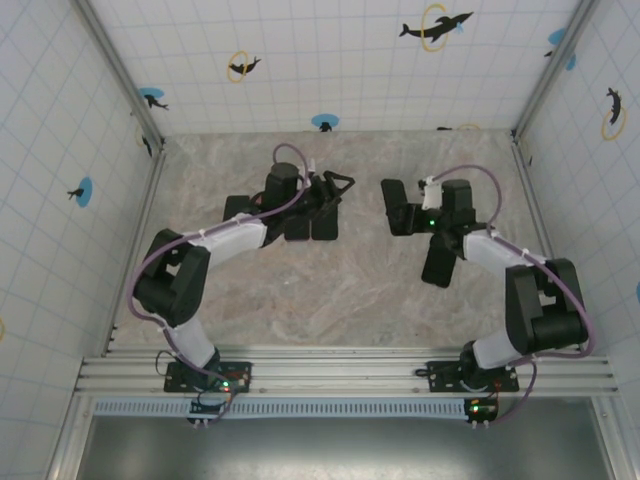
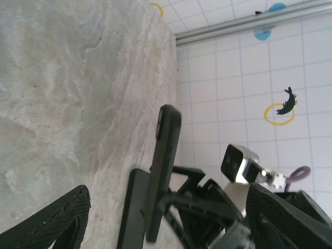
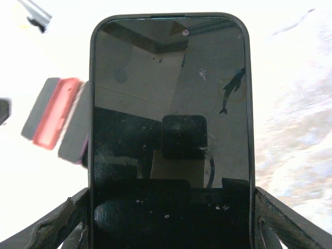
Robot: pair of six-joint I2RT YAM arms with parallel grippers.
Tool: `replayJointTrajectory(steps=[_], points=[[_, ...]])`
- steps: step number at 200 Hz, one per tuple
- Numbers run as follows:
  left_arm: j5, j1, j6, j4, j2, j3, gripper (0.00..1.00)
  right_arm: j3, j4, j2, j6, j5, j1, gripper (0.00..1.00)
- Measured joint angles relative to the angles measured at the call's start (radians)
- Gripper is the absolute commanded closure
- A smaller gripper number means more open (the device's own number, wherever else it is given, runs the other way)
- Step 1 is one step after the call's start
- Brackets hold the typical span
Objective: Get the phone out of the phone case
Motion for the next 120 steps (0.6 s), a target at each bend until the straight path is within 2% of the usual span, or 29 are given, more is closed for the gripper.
replayJointTrajectory(steps=[72,105,120], points=[[-0.031,-0.04,0.097,-0.104,0.058,0.087,0.42,-0.052,0.047,-0.071,0.079,0.014,0.135,0.49],[-0.03,-0.054,0.123,-0.134,0.072,0.109,0.54,-0.054,0.05,-0.086,0.09,0.033,0.173,0.5],[-0.03,-0.061,0.127,-0.144,0.08,0.119,0.64,-0.054,0.049,-0.087,0.093,0.038,0.182,0.5]])
